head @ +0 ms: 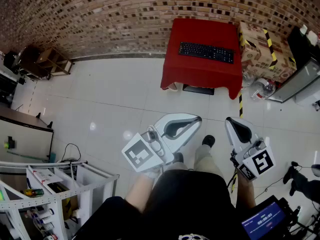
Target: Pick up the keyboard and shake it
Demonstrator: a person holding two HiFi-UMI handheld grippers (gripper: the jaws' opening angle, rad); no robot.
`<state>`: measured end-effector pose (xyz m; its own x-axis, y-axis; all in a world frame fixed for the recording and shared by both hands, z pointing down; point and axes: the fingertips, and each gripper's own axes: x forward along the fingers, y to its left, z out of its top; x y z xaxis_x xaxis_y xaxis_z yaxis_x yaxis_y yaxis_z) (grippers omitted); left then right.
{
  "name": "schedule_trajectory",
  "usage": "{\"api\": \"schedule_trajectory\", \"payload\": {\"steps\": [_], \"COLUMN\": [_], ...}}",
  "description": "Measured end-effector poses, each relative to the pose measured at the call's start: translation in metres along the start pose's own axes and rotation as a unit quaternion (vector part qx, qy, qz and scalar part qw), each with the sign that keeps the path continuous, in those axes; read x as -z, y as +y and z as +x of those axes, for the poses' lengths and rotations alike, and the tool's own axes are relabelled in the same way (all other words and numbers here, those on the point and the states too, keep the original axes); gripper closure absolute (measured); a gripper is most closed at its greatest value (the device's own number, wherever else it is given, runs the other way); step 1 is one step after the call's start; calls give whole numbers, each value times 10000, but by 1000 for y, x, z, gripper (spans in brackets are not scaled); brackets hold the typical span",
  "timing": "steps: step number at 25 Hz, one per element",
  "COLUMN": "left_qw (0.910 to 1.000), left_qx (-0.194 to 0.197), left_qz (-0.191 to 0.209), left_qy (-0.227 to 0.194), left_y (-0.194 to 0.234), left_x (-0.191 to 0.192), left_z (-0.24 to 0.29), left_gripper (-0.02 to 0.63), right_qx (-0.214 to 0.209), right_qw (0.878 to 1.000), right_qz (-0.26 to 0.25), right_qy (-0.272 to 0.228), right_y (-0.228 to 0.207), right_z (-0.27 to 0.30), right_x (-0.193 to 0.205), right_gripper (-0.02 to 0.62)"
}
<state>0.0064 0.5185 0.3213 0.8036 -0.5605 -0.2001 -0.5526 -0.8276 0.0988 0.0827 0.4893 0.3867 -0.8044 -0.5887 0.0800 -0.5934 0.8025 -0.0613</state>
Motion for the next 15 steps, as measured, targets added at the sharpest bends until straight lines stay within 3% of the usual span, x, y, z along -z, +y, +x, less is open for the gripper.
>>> {"api": "schedule_trajectory", "payload": {"steps": [5, 10, 15], "left_qw": [9967, 9900, 9860], "left_qx": [-543, -982, -1141], "left_qz": [151, 3, 25], "left_qy": [584, 1013, 1219], "left_y": [35, 94, 134], "left_x": [27, 61, 78], "left_z": [23, 88, 140], "left_gripper": [591, 591, 591], "right_qx": [132, 401, 579], "right_qw": [9991, 9986, 9979], "right_qz": [-397, -275, -209], "right_qy": [117, 214, 204], "right_y": [-27, -124, -199], "right_z": [2, 5, 10], "right_x": [2, 14, 20], "right_gripper": [609, 609, 609]}}
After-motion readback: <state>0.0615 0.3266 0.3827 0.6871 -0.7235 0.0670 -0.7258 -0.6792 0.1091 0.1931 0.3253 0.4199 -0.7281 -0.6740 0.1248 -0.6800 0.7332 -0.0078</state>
